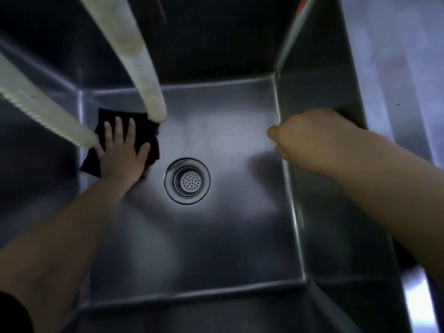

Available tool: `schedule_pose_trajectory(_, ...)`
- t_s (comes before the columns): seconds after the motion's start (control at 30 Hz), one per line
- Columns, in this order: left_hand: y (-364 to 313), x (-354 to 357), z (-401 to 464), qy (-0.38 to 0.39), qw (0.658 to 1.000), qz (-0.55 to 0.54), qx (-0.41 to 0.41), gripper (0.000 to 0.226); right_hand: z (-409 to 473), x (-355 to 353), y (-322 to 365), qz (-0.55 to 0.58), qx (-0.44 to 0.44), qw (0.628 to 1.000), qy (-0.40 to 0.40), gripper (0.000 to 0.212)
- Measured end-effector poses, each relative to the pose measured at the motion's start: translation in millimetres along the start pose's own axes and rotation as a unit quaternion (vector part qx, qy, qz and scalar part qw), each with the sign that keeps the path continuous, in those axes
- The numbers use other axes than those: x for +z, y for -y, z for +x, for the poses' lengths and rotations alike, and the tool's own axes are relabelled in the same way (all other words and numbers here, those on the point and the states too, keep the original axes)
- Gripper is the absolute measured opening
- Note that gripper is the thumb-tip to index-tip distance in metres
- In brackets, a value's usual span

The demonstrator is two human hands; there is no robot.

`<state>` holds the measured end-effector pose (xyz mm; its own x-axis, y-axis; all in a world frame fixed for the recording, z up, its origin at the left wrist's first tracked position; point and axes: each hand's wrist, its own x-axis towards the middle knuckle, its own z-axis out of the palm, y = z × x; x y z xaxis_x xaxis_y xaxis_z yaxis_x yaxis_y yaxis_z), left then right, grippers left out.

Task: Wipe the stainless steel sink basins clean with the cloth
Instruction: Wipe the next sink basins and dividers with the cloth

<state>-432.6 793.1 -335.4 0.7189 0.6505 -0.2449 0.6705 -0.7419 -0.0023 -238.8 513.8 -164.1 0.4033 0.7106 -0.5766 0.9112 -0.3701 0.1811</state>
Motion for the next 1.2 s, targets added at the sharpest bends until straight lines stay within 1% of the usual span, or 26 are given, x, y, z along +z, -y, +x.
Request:
schedule_pose_trajectory(0.1, 6.8, 8.5, -49.2, 0.020, 0.999, -0.015, -0.045, 0.068, -2.0, -1.3, 1.9, 0.007, 0.001, 1.000, 0.009, 0.003)
schedule_pose_trajectory(0.17, 2.1, 16.6, -84.1, 0.038, 0.996, -0.033, -0.072, 0.068, -3.6, -1.1, 2.9, 0.007, -0.005, 1.000, 0.006, 0.011)
schedule_pose_trajectory(0.23, -10.0, 20.5, -116.7, 0.071, 0.992, -0.060, -0.086, 0.073, -4.7, -0.9, 3.5, 0.013, -0.011, 1.000, 0.002, 0.017)
schedule_pose_trajectory(0.3, -27.6, 25.7, -145.5, 0.102, 0.989, -0.079, -0.067, 0.077, -5.9, -2.2, 4.5, 0.021, -0.015, 1.000, -0.003, 0.024)
schedule_pose_trajectory(0.37, -46.5, 26.9, -167.9, 0.157, 0.984, -0.081, -0.037, 0.076, -8.3, -4.8, 7.1, 0.033, -0.013, 0.999, 0.004, 0.030)
schedule_pose_trajectory(0.4, -53.6, 25.8, -176.6, 0.186, 0.980, -0.074, -0.015, 0.077, -10.1, -6.0, 9.6, 0.038, -0.014, 0.999, 0.012, 0.031)
schedule_pose_trajectory(0.47, -61.2, 16.6, -183.6, 0.222, 0.974, -0.048, 0.024, 0.080, -13.9, -8.2, 18.5, 0.041, -0.020, 0.999, 0.020, 0.029)
schedule_pose_trajectory(0.5, -59.6, 11.4, -181.4, 0.232, 0.971, -0.034, 0.042, 0.079, -15.7, -8.2, 26.0, 0.044, -0.027, 0.998, 0.020, 0.028)
schedule_pose_trajectory(0.53, -55.1, 5.8, -177.4, 0.259, 0.963, -0.039, 0.060, 0.078, -17.4, -8.0, 36.8, 0.051, -0.038, 0.998, 0.020, 0.028)
schedule_pose_trajectory(0.6, -43.4, -17.5, -169.8, 0.304, 0.947, -0.083, 0.068, 0.075, -16.9, -2.6, 66.7, 0.062, -0.076, 0.995, 0.021, 0.027)
schedule_pose_trajectory(0.63, -36.4, -34.4, -167.6, 0.312, 0.942, -0.105, 0.072, 0.071, -13.8, 3.8, 85.3, 0.071, -0.097, 0.992, 0.024, 0.027)
schedule_pose_trajectory(0.7, -20.0, -65.5, -168.7, 0.286, 0.946, -0.116, 0.096, 0.062, -4.5, 20.3, 125.0, 0.095, -0.140, 0.985, 0.028, 0.028)
schedule_pose_trajectory(0.77, 5.6, -91.2, -177.3, 0.242, 0.960, -0.066, 0.128, 0.055, 9.0, 40.2, 164.8, 0.127, -0.180, 0.975, 0.022, 0.036)
schedule_pose_trajectory(0.83, 34.3, -101.7, -186.3, 0.173, 0.973, -0.010, 0.154, 0.062, 24.0, 59.2, 204.6, 0.171, -0.223, 0.960, 0.011, 0.050)
schedule_pose_trajectory(0.87, 42.6, -107.0, -188.4, 0.165, 0.974, 0.012, 0.154, 0.063, 29.1, 67.7, 219.5, 0.185, -0.245, 0.952, -0.004, 0.055)
schedule_pose_trajectory(0.9, 50.6, -108.2, -190.0, 0.168, 0.976, 0.031, 0.136, 0.057, 37.1, 77.5, 235.1, 0.180, -0.263, 0.948, -0.026, 0.058)
schedule_pose_trajectory(0.93, 56.5, -105.9, -190.7, 0.174, 0.977, 0.043, 0.118, 0.050, 44.9, 85.3, 249.5, 0.163, -0.266, 0.949, -0.044, 0.060)
schedule_pose_trajectory(0.97, 60.0, -101.5, -190.9, 0.188, 0.976, 0.040, 0.103, 0.048, 52.6, 91.4, 262.5, 0.144, -0.261, 0.953, -0.057, 0.063)
schedule_pose_trajectory(1.03, 62.3, -93.5, -188.5, 0.196, 0.976, 0.014, 0.097, 0.051, 68.9, 97.1, 281.9, 0.122, -0.241, 0.959, -0.086, 0.069)
schedule_pose_trajectory(1.1, 62.5, -88.5, -183.4, 0.182, 0.978, -0.029, 0.102, 0.042, 90.5, 94.5, 292.4, 0.104, -0.226, 0.961, -0.121, 0.070)
schedule_pose_trajectory(1.2, 63.6, -87.1, -176.3, 0.149, 0.981, -0.089, 0.082, 0.032, 128.3, 73.6, 294.1, 0.083, -0.187, 0.965, -0.163, 0.071)
